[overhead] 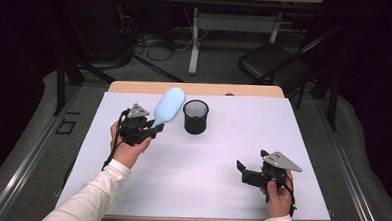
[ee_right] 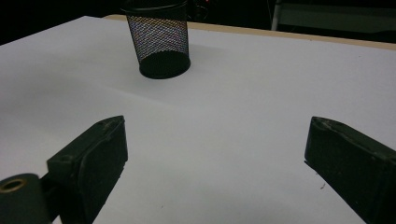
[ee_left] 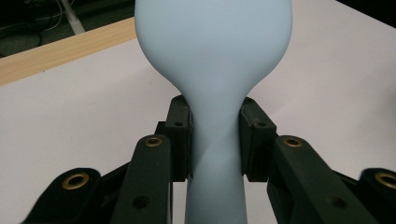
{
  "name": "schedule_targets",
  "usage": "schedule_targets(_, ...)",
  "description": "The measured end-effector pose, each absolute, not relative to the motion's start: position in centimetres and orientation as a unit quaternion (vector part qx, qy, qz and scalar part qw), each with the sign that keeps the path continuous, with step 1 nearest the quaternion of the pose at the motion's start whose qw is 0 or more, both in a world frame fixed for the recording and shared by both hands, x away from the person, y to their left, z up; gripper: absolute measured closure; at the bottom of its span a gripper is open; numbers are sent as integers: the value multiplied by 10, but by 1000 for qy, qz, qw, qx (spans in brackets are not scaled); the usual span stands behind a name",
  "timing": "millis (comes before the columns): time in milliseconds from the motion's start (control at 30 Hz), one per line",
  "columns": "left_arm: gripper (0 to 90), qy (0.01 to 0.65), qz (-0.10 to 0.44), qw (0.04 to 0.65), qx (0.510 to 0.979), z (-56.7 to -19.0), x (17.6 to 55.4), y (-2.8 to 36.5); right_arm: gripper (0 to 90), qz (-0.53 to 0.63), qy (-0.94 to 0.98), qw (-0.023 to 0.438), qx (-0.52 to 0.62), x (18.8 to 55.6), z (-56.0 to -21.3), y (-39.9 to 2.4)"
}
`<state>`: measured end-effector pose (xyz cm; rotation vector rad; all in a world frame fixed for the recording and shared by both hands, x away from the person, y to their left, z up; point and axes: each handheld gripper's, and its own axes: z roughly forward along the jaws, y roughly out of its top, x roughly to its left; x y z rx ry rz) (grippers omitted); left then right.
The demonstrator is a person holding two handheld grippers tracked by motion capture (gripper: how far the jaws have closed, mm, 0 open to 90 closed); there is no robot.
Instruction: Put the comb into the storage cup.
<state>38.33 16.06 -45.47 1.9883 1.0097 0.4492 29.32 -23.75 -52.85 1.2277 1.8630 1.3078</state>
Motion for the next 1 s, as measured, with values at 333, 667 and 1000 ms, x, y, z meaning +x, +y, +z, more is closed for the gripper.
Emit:
schedule_targets(333,692,389,180,431,794,-449,380,149,54,486,694,272,456,293,-529,-237)
schedule_targets(667,692,378,179,443,793,-445,379,136,53,486,694,272,456,293,-529,-238)
schedule_targets(1000,693,371,179,456,789,-442,377,126,54,487,694,272,455,293,-528,-238)
